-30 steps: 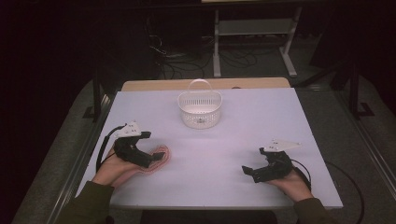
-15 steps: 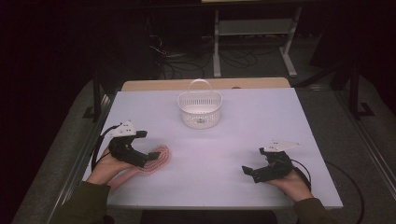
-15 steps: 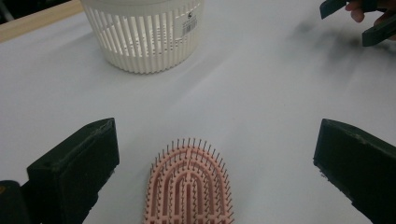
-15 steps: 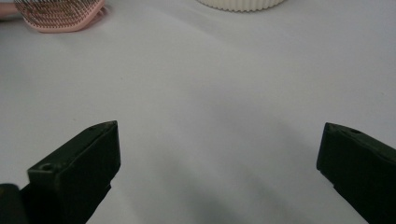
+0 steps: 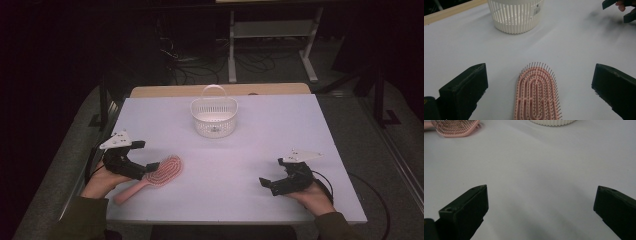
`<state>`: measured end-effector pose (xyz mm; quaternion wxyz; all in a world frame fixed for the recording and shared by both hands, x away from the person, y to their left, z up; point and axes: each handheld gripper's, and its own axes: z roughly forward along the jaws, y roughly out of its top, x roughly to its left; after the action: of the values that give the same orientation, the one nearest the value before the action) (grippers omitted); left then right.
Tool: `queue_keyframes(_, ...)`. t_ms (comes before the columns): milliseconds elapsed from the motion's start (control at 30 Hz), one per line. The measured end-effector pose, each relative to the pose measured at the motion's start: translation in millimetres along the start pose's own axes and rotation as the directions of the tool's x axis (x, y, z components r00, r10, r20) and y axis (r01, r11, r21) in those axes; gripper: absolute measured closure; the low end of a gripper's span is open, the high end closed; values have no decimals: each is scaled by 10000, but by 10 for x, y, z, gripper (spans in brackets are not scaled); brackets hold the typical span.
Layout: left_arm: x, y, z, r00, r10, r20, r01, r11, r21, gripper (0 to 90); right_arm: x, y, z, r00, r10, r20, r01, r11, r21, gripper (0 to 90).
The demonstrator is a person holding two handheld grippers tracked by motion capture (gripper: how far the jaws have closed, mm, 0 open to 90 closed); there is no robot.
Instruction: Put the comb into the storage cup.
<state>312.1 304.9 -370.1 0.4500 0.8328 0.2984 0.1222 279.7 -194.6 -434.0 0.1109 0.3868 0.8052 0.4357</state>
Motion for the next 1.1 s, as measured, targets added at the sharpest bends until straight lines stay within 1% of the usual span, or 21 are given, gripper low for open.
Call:
queue_keyframes(167,38,-35,-59,9999,-71,-110,71,10000,17,0,1,0,1,10000,-13,0,13,10000,-3,0)
queue_keyframes(300,71,-73,-99,9997,-81,-230,86,9997,214,0,1,-1,-2,10000,-18,10,18,10000,0,0)
queue_keyframes(467,101,-108,-140,9993,-176,-332,185,9995,266,3,-1,0,-7,10000,-21,11,21,10000,-22,0)
queue_keyframes(600,109,-117,-162,9991,-238,-341,247,9993,263,3,3,2,-9,10000,-33,15,33,10000,-26,0)
queue_keyframes(833,103,-129,-159,9997,-156,-166,163,9989,434,4,7,3,-11,10000,-60,20,60,10000,-39,0)
queue_keyframes(1000,107,-142,-157,9999,-67,-102,74,9976,688,11,3,3,-11,10000,-44,8,45,10000,-33,0)
queue_keyframes(1100,100,-152,-151,9999,-92,-80,98,9968,795,12,4,3,-12,10000,-34,12,34,10000,-45,0)
